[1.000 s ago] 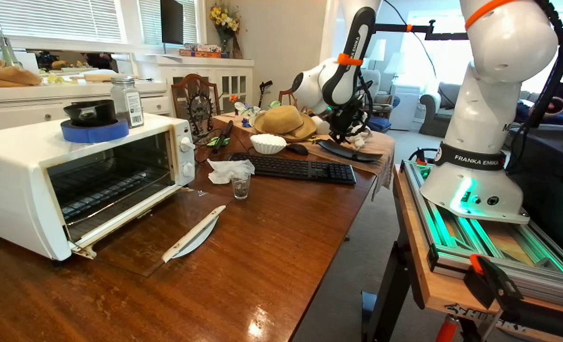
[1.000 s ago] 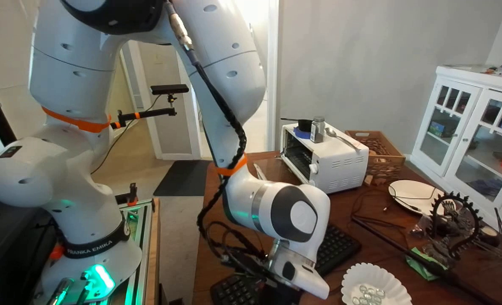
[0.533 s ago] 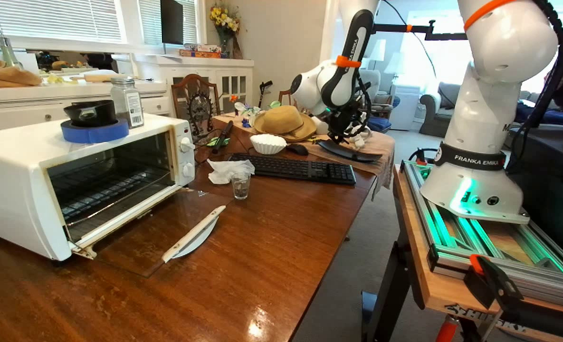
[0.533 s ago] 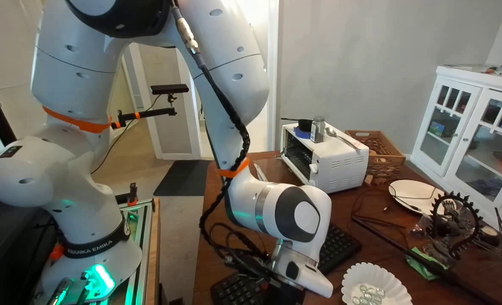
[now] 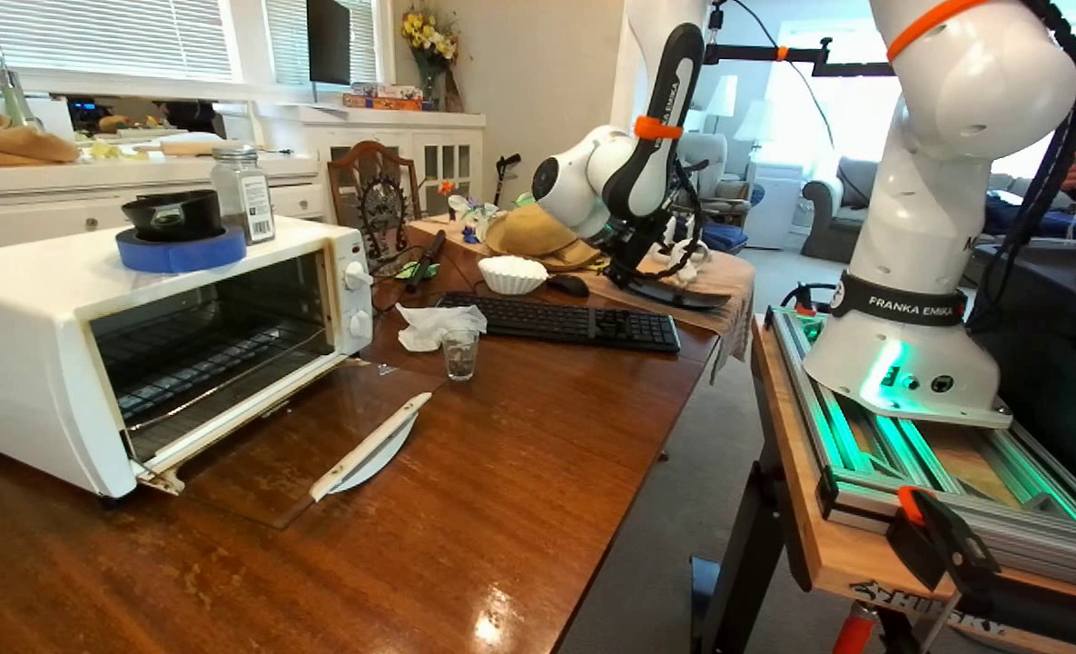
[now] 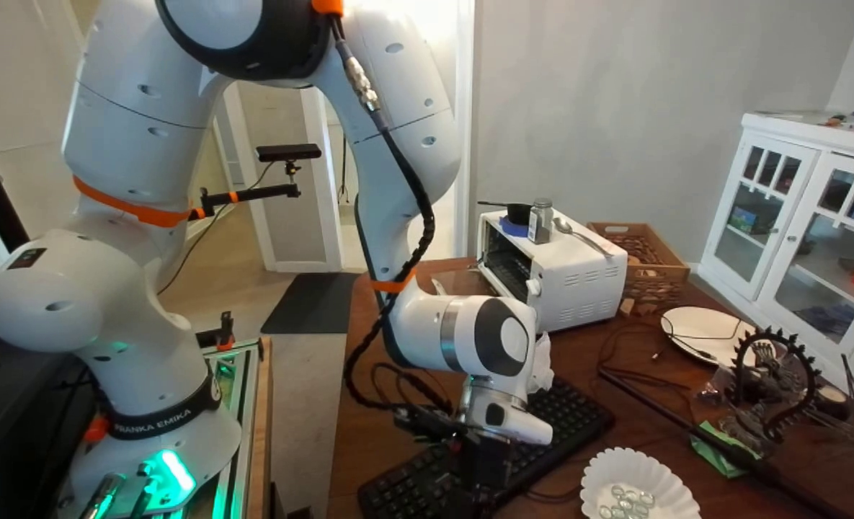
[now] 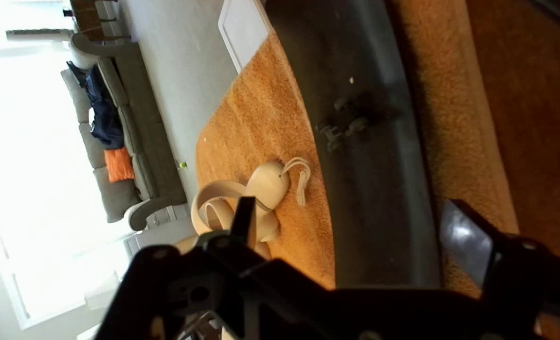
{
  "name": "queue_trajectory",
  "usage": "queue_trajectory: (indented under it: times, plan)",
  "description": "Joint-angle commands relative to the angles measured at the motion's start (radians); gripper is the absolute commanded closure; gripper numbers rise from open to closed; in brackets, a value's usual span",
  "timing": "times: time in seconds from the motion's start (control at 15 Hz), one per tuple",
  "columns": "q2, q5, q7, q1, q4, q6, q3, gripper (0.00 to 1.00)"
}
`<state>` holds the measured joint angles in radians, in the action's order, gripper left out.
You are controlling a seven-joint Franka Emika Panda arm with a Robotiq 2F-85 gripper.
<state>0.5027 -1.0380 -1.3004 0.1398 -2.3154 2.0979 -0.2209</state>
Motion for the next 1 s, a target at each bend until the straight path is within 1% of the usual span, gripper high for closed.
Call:
queue_trajectory:
  times: [0.0, 0.2, 0.4, 0.67, 0.73, 0.87, 0.93]
  plan:
    - [0.039, -0.090, -0.045, 0.004, -0.017, 0.067, 0.001, 0.00]
    - [0.054, -0.164, -0.065, 0.029, -0.046, 0.126, -0.013, 0.00]
    - [0.081, -0.277, -0.095, 0.057, -0.063, 0.206, -0.024, 0.00]
    - [0.090, -0.361, -0.134, 0.093, -0.070, 0.238, -0.022, 0.00]
    - [0.093, -0.372, -0.139, 0.098, -0.069, 0.237, -0.021, 0.20]
    - [0.093, -0.381, -0.142, 0.106, -0.071, 0.235, -0.015, 0.32]
    - [0.090, -0.385, -0.146, 0.112, -0.076, 0.239, -0.015, 0.42]
